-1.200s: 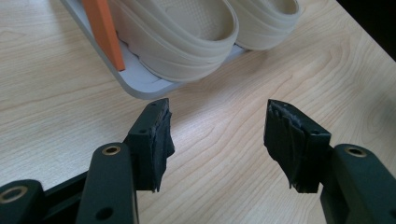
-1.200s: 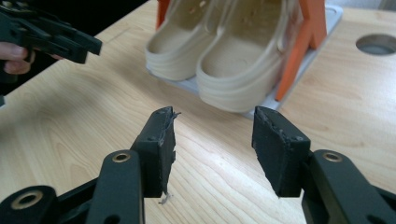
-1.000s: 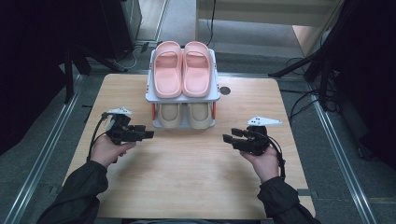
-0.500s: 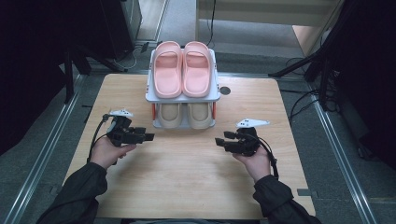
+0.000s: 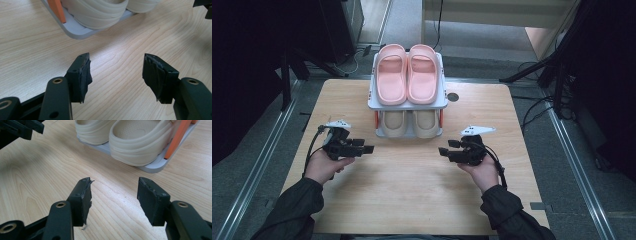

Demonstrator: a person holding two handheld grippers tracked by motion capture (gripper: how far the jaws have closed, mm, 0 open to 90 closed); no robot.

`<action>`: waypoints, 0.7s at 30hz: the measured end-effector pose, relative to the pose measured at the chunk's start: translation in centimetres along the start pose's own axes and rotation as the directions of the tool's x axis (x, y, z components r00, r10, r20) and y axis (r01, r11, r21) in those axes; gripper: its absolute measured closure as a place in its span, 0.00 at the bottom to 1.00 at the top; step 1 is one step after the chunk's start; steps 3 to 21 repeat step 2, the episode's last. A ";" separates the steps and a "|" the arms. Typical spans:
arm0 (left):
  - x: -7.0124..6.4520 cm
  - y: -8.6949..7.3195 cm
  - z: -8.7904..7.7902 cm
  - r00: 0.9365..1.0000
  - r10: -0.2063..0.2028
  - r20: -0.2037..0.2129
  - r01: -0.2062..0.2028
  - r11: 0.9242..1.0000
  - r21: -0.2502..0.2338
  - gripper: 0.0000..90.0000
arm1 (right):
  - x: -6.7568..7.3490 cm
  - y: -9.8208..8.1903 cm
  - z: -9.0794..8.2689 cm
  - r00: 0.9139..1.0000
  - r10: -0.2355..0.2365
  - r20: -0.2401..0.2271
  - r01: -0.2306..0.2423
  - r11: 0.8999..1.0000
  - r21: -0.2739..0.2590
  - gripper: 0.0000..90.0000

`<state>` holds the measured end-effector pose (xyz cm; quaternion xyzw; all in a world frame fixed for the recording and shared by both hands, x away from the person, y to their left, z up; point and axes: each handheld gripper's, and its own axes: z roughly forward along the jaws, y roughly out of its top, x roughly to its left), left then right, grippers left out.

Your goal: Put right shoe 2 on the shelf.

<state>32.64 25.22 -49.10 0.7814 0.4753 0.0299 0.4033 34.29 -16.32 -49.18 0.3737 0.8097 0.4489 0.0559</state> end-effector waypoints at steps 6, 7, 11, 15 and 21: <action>0.0 -0.2 -0.1 1.000 -0.005 0.001 0.005 1.000 -0.001 0.44 | 0.0 0.1 0.1 1.000 -0.005 -0.001 0.005 1.000 0.001 0.50; 0.0 -0.2 -0.1 1.000 -0.005 0.001 0.005 1.000 -0.001 0.44 | 0.0 0.1 0.1 1.000 -0.005 -0.001 0.005 1.000 0.001 0.50; 0.0 -0.2 -0.1 1.000 -0.005 0.001 0.005 1.000 -0.001 0.44 | 0.0 0.1 0.1 1.000 -0.005 -0.001 0.005 1.000 0.001 0.50; 0.0 -0.2 -0.1 1.000 -0.005 0.001 0.005 1.000 -0.001 0.44 | 0.0 0.1 0.1 1.000 -0.005 -0.001 0.005 1.000 0.001 0.50; 0.0 -0.2 -0.1 1.000 -0.005 0.001 0.005 1.000 -0.001 0.44 | 0.0 0.1 0.1 1.000 -0.005 -0.001 0.005 1.000 0.001 0.50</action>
